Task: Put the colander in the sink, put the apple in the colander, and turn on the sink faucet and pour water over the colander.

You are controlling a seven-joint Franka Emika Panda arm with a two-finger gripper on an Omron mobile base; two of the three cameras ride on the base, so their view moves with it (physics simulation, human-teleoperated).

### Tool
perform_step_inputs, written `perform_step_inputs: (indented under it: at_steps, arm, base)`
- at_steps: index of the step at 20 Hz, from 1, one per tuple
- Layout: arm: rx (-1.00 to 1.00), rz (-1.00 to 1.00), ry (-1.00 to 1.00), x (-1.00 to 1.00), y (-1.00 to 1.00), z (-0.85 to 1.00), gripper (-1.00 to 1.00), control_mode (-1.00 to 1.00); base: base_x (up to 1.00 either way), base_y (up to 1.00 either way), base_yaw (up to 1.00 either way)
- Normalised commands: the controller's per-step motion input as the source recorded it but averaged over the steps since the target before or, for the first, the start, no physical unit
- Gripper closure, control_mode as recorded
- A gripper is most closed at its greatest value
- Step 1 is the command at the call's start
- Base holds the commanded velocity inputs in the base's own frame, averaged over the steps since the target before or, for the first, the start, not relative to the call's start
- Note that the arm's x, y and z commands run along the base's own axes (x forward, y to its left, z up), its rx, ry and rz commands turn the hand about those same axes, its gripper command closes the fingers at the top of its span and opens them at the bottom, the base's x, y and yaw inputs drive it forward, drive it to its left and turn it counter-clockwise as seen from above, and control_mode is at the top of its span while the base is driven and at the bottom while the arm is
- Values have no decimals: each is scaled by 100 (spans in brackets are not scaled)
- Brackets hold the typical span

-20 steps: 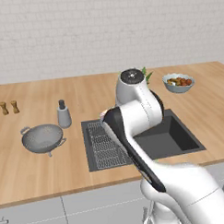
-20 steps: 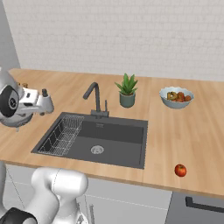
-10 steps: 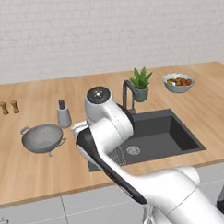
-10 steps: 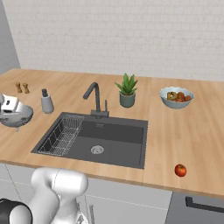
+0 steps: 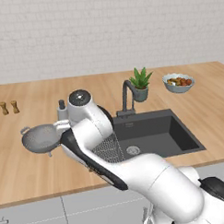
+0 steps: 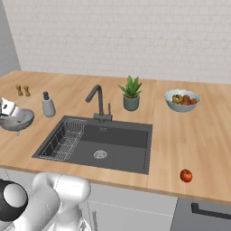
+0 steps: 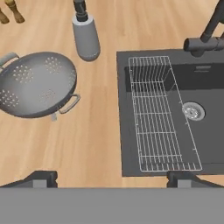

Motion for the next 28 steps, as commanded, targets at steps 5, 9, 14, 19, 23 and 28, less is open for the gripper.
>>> perform_step_inputs:
  at_steps: [5,9,14,19,23,28]
  arm:
    - [20,-10,4,39,21,-47,-100,-100]
    - [22,-7,6,39,19,-49,-100,-100]
    - [19,-4,2,34,18,-26,-100,-100]
    - [1,-4,4,30,32,-9,-100,-100]
    - [0,-6,6,23,36,-10,-100,-100]
    - [0,-7,11,35,33,-6,-100,-100]
  base:
    - [0,0,0]
    - [0,0,0]
    - [0,0,0]
    - [0,0,0]
    - [0,0,0]
    - [0,0,0]
